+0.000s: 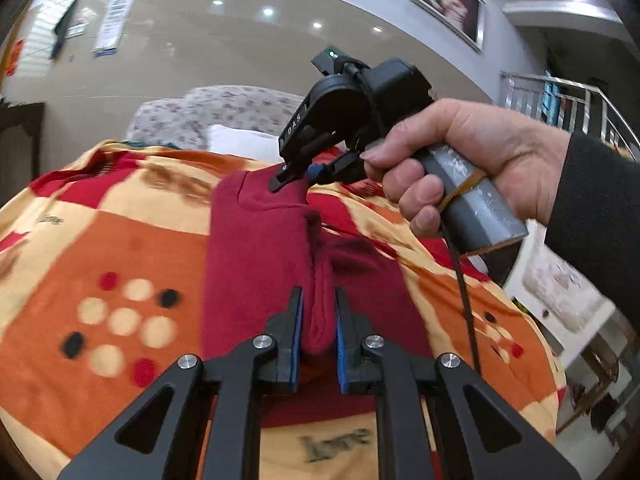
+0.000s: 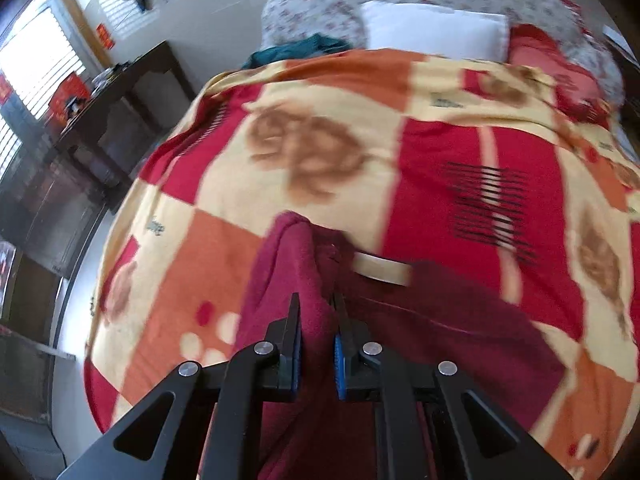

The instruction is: Fold small clothes

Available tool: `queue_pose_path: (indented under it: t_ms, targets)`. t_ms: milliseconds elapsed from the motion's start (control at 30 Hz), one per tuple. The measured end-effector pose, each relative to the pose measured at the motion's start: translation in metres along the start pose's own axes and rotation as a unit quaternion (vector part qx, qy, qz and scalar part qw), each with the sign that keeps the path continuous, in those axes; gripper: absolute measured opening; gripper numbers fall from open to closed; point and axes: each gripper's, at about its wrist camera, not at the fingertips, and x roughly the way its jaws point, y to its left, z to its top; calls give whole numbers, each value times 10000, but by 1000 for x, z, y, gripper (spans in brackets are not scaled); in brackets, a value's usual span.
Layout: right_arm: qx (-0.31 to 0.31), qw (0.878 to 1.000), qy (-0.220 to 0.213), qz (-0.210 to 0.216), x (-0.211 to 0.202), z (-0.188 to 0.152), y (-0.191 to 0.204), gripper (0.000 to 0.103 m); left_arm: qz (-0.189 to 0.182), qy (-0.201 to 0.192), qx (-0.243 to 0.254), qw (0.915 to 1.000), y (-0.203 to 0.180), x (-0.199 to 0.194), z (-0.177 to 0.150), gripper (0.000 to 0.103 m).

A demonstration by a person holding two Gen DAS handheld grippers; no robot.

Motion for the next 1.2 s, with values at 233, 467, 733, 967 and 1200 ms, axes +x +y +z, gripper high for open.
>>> queue_pose_path:
  t_ms: [233, 467, 733, 967, 1200]
  targets:
    - [245, 9989, -40, -403, -26, -40, -84, 10, -464, 444, 291, 9975, -61, 35, -18, 13]
    - [386, 9971, -196, -628, -30, -58, -123, 10, -529, 802, 377, 9947, -85, 66, -31, 13]
    - [712, 9920, -453, -936, -11, -79, -146, 21, -1034, 1457, 77, 9839, -79, 72, -46, 43]
    - [326, 9793, -1935, -504, -80, -112, -128, 23, -1067, 1151, 163, 9875, -37, 7, -32, 43]
    - [-2256, 9642, -1345, -351, -65, -183, -43, 24, -424, 1832, -215, 9819, 26, 53, -25, 23]
